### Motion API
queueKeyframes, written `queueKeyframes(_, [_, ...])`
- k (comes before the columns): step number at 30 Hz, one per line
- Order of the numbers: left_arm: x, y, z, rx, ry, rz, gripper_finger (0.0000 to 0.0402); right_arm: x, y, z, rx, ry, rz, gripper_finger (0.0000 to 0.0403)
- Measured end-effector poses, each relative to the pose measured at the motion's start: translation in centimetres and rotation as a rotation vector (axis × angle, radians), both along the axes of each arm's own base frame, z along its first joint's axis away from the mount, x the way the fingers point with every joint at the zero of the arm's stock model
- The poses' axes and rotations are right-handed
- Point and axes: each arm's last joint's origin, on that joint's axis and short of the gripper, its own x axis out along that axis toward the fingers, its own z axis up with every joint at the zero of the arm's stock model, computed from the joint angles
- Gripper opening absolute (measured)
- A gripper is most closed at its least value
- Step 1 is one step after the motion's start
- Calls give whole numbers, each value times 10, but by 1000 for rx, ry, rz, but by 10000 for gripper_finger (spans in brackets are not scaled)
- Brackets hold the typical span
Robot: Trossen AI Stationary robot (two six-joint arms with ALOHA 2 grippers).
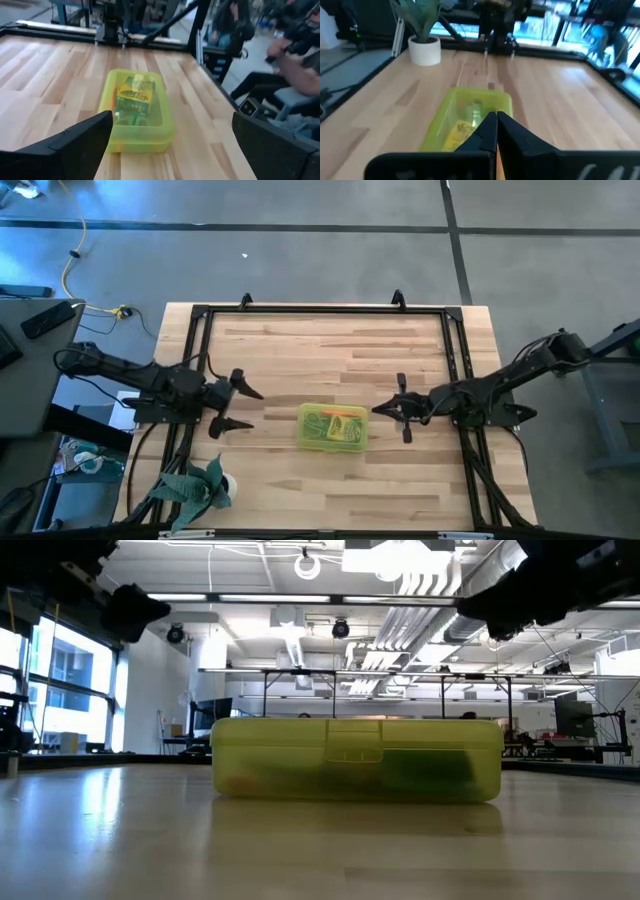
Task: Pack school essentials
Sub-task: Return to home position
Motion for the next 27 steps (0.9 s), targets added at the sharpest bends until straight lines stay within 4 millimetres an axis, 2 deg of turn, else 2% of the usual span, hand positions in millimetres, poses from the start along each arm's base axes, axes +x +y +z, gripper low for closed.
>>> queueKeyframes(4, [-9, 1, -12, -17, -64, 2, 399, -10, -5, 2, -14, -83, -20, 0])
queueKeyframes(9, [-17, 2, -16, -31, -168, 1, 399, -26, -11, 4, -10, -148, -15, 0])
queueKeyframes(13, [-23, 3, -20, -17, -222, 0, 399, -41, -16, -6, 13, -187, -17, 0])
queueKeyframes(20, [-33, 7, -12, 47, -328, 76, 399, -62, -24, -27, 39, -284, -22, 0])
queueKeyframes(24, [-38, 12, -15, 69, -301, 184, 399, -65, -25, -27, 37, -280, -22, 0])
queueKeyframes(27, [-40, 13, -20, 51, -259, 181, 399, -66, -25, -27, 30, -277, -21, 0])
